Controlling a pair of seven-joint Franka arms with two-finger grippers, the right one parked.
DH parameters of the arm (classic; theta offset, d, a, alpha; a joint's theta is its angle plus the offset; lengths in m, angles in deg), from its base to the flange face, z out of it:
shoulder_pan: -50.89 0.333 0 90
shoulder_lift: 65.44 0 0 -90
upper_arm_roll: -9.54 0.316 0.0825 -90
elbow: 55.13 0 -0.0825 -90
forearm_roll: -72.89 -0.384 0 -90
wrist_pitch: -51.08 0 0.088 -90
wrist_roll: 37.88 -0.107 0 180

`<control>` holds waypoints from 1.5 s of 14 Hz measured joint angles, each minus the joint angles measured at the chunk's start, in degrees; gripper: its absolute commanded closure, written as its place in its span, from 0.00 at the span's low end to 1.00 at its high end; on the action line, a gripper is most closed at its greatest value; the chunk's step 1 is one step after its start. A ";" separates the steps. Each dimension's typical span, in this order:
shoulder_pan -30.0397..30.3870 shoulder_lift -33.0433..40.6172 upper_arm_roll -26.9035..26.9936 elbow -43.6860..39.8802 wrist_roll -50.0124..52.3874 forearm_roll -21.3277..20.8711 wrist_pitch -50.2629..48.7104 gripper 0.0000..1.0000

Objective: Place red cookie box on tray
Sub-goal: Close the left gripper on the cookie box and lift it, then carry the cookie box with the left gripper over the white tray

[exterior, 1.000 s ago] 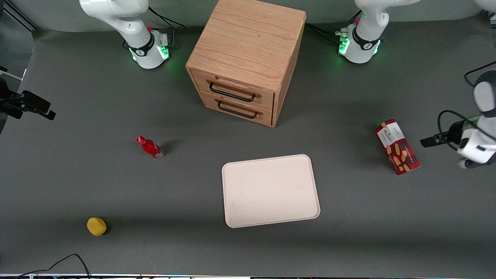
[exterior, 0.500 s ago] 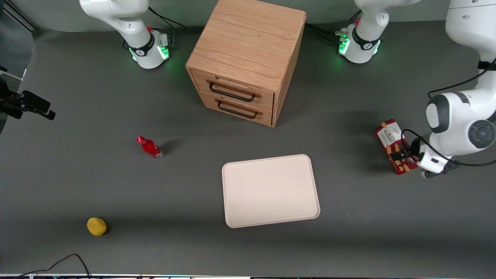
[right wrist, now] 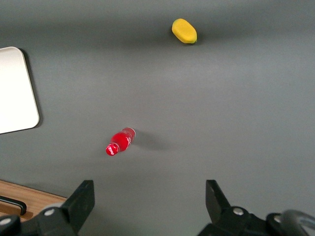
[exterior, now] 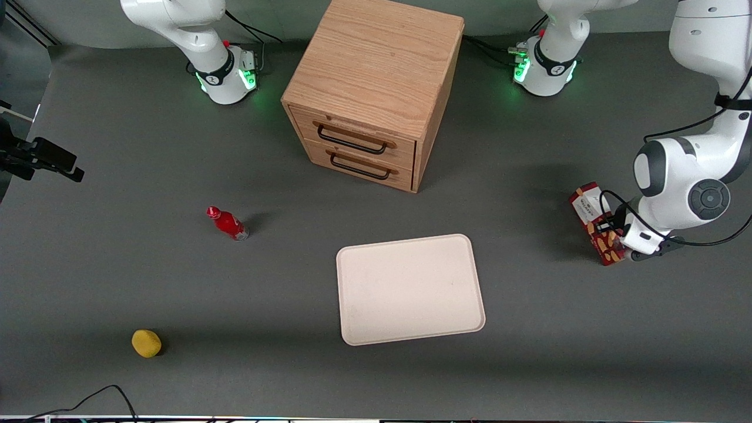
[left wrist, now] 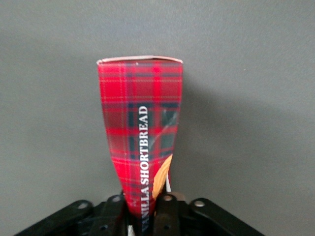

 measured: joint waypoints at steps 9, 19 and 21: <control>-0.25 3.44 -11.79 -29.16 8.70 0.99 -30.27 1.00; -1.53 -19.41 -32.90 -32.98 25.85 -10.74 -8.40 1.00; -1.65 -23.22 -33.07 -33.43 26.28 -12.80 -4.65 0.25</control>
